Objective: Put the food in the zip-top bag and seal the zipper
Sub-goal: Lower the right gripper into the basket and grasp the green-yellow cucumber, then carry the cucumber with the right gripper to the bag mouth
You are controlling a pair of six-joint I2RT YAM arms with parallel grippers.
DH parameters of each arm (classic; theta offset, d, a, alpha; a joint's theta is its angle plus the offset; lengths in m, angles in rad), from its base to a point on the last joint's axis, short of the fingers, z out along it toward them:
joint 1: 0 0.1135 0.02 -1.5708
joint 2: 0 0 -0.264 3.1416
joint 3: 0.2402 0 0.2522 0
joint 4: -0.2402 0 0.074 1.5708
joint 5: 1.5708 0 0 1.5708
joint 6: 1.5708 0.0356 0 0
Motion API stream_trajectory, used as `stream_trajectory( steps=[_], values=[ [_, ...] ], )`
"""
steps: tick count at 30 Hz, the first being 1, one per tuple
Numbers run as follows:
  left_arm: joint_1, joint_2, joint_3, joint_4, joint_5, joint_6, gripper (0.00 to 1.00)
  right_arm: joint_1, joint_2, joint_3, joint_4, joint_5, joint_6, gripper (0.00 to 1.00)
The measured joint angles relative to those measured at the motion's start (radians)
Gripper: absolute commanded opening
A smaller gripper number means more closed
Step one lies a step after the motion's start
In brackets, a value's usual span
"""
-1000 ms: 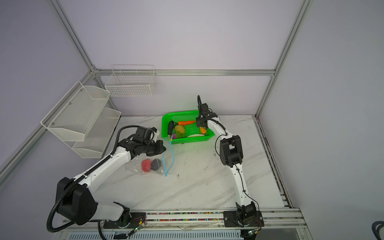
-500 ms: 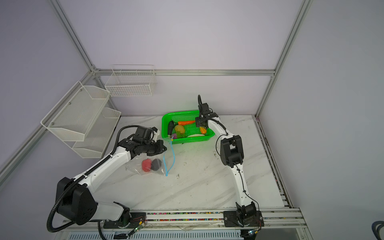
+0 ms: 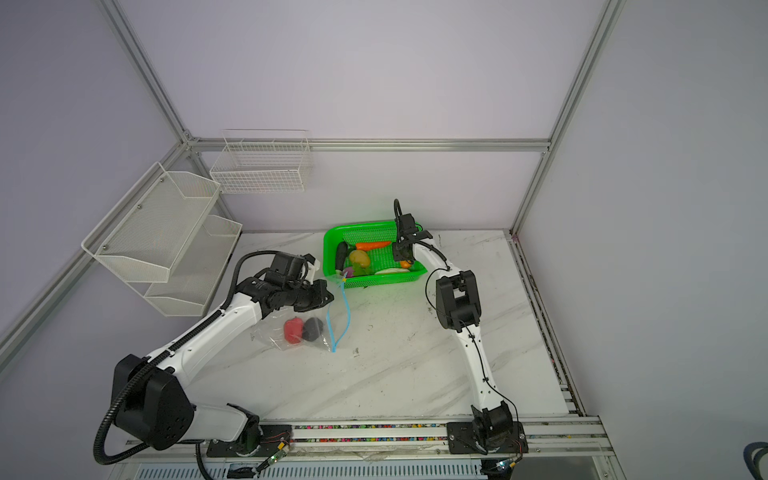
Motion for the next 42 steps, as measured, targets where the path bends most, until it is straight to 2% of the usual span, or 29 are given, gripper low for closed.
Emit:
stream_trajectory(
  steps=[6,18,33,42],
  values=[
    [0.000,0.000,0.000,0.000,0.000,0.000,0.00,-0.005,0.000,0.003,0.000,-0.008,0.002,0.42],
    [0.000,0.000,0.000,0.005,0.000,0.000,0.00,-0.011,-0.042,-0.021,0.016,-0.060,0.014,0.42],
    [0.000,0.000,0.000,0.011,-0.003,-0.007,0.00,0.000,-0.420,-0.442,0.196,-0.240,0.116,0.42],
    [0.000,-0.003,0.000,0.015,-0.010,-0.021,0.00,0.117,-0.731,-0.808,0.249,-0.393,0.196,0.42]
  ],
)
